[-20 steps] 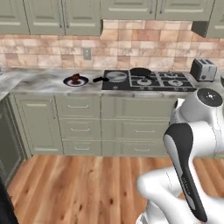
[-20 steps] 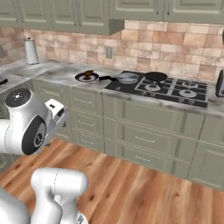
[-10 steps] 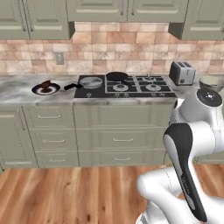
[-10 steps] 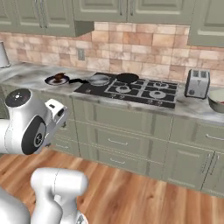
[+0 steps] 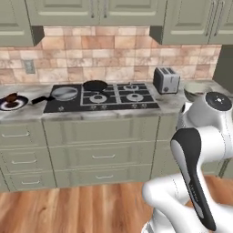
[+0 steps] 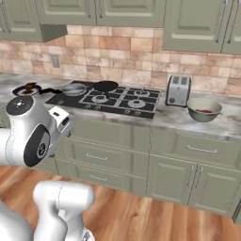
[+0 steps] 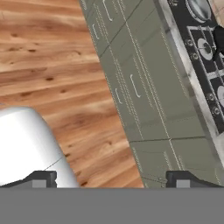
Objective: Place one of the steaks on the plate and the other in the bowl. Then place the bowl in the fridge.
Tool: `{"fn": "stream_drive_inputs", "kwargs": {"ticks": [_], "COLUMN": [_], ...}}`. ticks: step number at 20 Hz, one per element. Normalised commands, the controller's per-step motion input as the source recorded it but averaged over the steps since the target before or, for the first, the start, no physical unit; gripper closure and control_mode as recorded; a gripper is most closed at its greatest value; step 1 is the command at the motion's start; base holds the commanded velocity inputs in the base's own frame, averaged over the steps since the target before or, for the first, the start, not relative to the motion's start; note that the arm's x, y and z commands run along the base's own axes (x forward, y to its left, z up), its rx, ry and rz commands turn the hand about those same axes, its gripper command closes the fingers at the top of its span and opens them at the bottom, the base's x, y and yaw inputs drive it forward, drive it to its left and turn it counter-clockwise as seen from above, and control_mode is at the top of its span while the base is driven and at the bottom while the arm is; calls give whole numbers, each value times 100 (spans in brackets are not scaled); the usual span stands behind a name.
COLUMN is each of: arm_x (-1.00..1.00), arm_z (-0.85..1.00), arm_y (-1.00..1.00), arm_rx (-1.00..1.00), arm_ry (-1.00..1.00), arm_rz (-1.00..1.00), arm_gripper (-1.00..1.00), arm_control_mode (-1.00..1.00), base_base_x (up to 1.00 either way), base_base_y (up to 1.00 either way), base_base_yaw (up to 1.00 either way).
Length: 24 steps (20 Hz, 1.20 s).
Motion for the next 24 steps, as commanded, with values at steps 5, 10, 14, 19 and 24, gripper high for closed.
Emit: {"fn": "stream_drive_inputs", "kwargs": {"ticks": [5,10,14,19,24], "arm_x": [0,0,0,0,0], "arm_z": [0,0,0,0,0], "arm_y": [0,0,0,0,0], "arm_rx": [0,0,0,0,0], "arm_ry": [0,0,0,0,0], "arm_rz": [0,0,0,0,0], "arm_gripper": [-100,-100,-100,-100,-100], "arm_control_mode": [100,100,100,100,100], "base_base_x": [54,46,47,49,50], "base_base_y": [-53,-47,-46,-48,-43], "base_base_yaw": [-15,-14,-14,-14,-13]}}
